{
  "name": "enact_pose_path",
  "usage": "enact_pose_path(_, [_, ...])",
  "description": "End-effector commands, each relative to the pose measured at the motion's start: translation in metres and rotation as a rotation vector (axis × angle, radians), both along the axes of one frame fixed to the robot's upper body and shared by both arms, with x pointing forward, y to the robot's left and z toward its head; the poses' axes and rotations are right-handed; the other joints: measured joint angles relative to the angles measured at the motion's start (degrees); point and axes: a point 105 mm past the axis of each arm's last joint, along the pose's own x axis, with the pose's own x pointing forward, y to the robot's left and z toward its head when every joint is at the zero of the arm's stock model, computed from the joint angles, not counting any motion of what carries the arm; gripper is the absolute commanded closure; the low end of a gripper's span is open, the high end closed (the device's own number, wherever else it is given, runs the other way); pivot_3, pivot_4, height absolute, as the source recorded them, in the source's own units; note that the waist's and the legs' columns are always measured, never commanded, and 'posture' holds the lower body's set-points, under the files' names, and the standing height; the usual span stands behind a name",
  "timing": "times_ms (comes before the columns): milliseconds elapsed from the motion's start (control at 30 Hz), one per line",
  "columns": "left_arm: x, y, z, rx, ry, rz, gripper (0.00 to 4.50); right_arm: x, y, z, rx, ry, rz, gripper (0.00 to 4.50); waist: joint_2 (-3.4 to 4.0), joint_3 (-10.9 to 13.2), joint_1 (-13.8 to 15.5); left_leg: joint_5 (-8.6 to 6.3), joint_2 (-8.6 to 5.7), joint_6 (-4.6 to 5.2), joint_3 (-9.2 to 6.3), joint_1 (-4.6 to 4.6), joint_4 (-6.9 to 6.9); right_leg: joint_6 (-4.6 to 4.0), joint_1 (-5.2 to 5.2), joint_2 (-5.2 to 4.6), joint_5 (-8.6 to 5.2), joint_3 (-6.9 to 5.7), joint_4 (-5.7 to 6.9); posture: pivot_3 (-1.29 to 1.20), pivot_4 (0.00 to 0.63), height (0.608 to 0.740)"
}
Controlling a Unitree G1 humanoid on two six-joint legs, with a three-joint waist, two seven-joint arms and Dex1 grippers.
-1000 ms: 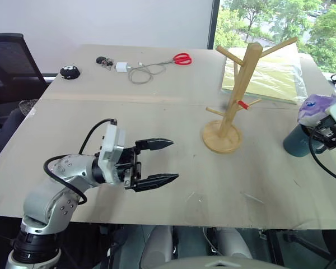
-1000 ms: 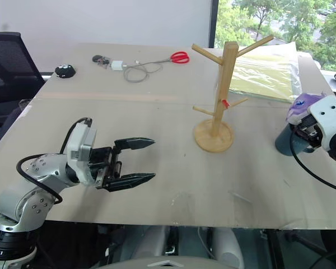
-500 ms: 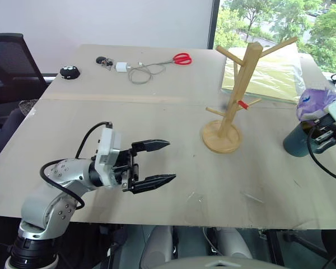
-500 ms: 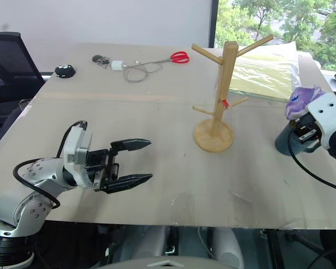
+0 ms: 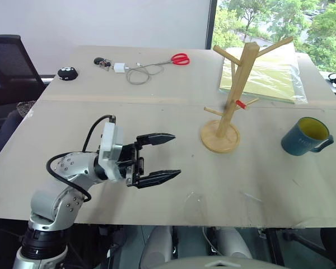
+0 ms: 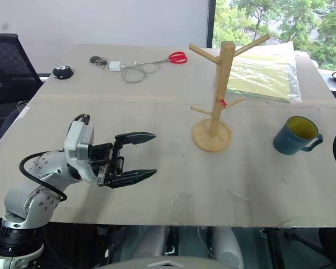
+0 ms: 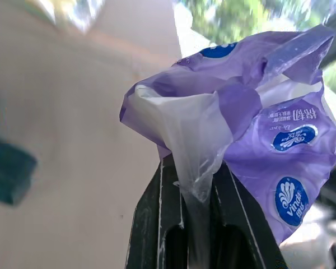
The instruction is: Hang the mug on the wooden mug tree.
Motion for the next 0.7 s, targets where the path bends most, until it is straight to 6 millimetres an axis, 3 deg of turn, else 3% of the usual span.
enact_pose_path(33, [0.001,-0.001,0.004,-0.009,-0.022,-0.011,0.00,0.003,-0.007,-0.016,0.005,-0.005,-0.021,4.46,0.13,0.0,-0.1,0.00,0.00,0.00,0.00,0.00,0.00,0.00,0.00,0.00,0.00,0.00,0.00,0.00,0.150,0.740])
enact_pose_path(67, [0.001,-0.001,0.003,-0.009,-0.023,-0.012,0.00,0.004,-0.008,-0.025,0.024,0.011,-0.020,3.92,0.23,0.0,-0.2,0.00,0.00,0.00,0.03,0.00,0.00,0.00,-0.01,0.00,0.00,0.04,0.01,0.00,0.150,0.740])
enact_pose_path(100, [0.001,-0.002,0.003,-0.009,-0.023,-0.013,0.00,0.004,-0.009,-0.032,0.040,0.019,-0.014,3.77,0.20,0.0,-0.3,0.00,-0.01,0.00,0.04,0.01,-0.01,0.02,-0.01,0.00,0.01,0.06,0.01,0.00,0.150,0.740])
enact_pose_path(167, [0.003,-0.002,0.002,-0.007,-0.022,-0.018,0.00,0.000,-0.011,-0.039,0.040,0.049,0.005,3.03,0.21,0.0,-0.2,-0.01,-0.01,0.01,0.02,0.00,0.00,0.04,-0.01,0.02,0.02,0.03,-0.01,0.00,0.150,0.740])
enact_pose_path(267, [0.005,-0.001,0.002,-0.007,-0.025,-0.024,0.00,-0.006,-0.012,-0.035,0.035,0.062,0.032,1.46,0.25,0.0,0.0,-0.01,-0.02,0.01,0.02,-0.02,-0.01,0.07,-0.02,0.02,0.04,0.03,-0.01,0.00,0.150,0.740])
enact_pose_path(367, [0.007,0.000,0.002,-0.006,-0.023,-0.036,0.00,-0.026,0.010,-0.018,0.066,0.101,0.183,0.02,0.30,0.0,0.4,-0.01,-0.01,0.02,0.01,-0.02,-0.03,0.09,-0.01,0.02,0.03,0.04,-0.02,0.00,0.150,0.740])
enact_pose_path(567, [0.006,-0.003,0.001,-0.012,-0.011,-0.067,0.00,-0.064,0.066,0.005,0.223,0.065,0.468,0.02,0.14,0.0,0.2,-0.04,0.03,0.05,-0.18,-0.01,-0.06,0.41,0.06,0.03,-0.01,-0.09,-0.05,0.00,0.150,0.740])
enact_pose_path(700, [0.006,-0.004,0.000,-0.008,-0.008,-0.087,0.00,-0.052,0.075,-0.007,0.234,-0.010,0.407,0.02,-0.11,0.0,0.0,-0.04,0.06,0.06,-0.17,0.04,-0.01,0.27,0.09,0.02,-0.16,-0.07,-0.04,0.00,0.150,0.740])
